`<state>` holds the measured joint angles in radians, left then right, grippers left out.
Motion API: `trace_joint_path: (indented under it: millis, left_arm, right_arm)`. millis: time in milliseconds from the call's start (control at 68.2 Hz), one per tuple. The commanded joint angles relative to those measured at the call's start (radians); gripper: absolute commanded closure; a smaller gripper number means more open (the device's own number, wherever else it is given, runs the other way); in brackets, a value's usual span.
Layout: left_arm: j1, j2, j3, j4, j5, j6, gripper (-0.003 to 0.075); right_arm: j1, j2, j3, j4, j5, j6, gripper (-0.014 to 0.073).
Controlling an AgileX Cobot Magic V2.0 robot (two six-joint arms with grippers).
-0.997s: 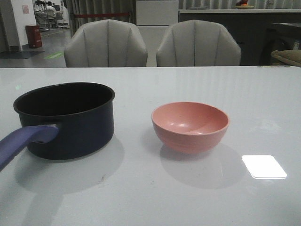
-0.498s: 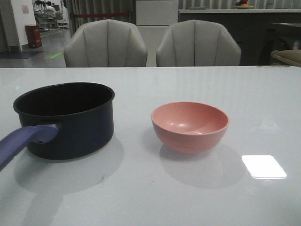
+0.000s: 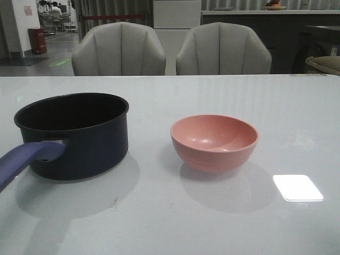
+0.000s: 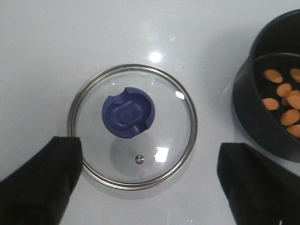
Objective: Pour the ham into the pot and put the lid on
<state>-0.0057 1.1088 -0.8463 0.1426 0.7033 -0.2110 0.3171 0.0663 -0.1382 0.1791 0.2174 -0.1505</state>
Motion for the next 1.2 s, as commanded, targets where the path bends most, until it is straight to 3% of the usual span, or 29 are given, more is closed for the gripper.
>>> trace_joint_path:
  millis: [0, 176, 396, 747, 1187]
  left_arm:
    - [0.023, 0.048, -0.056, -0.016, -0.034, -0.013, 0.0094]
    - [0.056, 0.195, -0.122, -0.042, 0.034, 0.005, 0.0094]
    - [0.157, 0.360, -0.238, -0.297, 0.127, 0.236, 0.0094]
    - [0.184, 0.529, -0.347, -0.240, 0.150, 0.236, 0.0094]
    - [0.184, 0.669, -0.374, -0.210, 0.134, 0.236, 0.0099]
  right_arm:
    - [-0.005, 0.010, -0.027, -0.005, -0.087, -0.012, 0.0448]
    - [-0.005, 0.010, -0.027, -0.005, -0.087, -0.012, 0.0448]
    - [-0.005, 0.010, -0.027, -0.005, -0.087, -0.012, 0.0448]
    - [-0.005, 0.010, -0.027, -0.005, -0.087, -0.012, 0.0448]
    - [-0.005, 0.010, -0.027, -0.005, -0.087, -0.012, 0.0448]
